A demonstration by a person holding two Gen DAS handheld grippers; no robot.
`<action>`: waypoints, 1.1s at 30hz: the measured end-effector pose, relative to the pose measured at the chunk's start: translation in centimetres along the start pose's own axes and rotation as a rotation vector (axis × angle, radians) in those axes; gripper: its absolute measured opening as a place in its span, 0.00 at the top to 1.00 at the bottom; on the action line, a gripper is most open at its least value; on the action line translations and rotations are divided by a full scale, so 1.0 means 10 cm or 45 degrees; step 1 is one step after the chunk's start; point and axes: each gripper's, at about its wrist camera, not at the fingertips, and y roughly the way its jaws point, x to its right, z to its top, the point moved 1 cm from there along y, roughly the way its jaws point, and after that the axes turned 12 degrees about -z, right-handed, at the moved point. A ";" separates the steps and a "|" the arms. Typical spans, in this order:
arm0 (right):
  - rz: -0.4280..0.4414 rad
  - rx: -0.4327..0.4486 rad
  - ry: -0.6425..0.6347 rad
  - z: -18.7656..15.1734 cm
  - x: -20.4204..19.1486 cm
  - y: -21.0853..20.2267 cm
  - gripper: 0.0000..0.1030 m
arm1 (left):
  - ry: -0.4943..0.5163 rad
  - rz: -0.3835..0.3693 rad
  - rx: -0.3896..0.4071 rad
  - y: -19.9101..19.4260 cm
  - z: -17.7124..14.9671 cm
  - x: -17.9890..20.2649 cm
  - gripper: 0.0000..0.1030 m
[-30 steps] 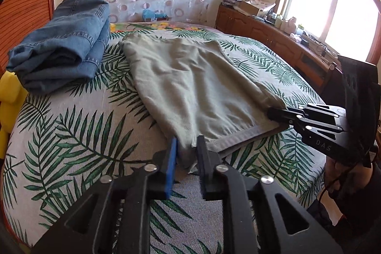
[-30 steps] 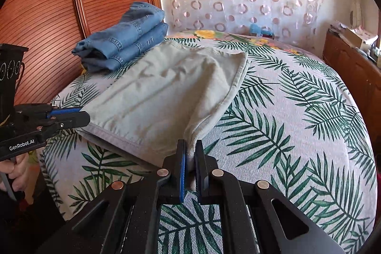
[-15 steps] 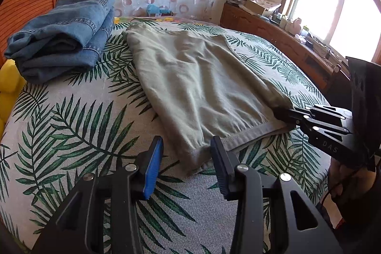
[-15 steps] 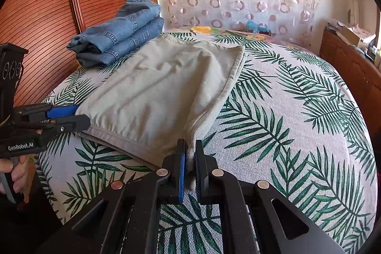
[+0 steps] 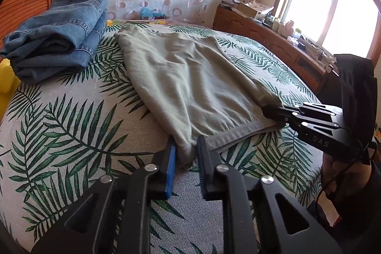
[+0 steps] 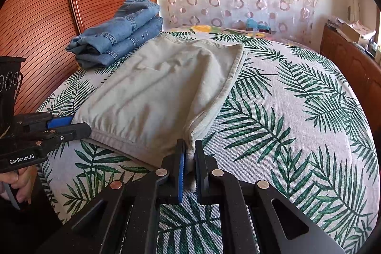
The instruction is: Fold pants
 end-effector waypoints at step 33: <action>0.153 0.138 0.008 0.05 0.07 -0.84 0.94 | 0.112 -0.125 0.249 -0.82 0.31 0.26 0.89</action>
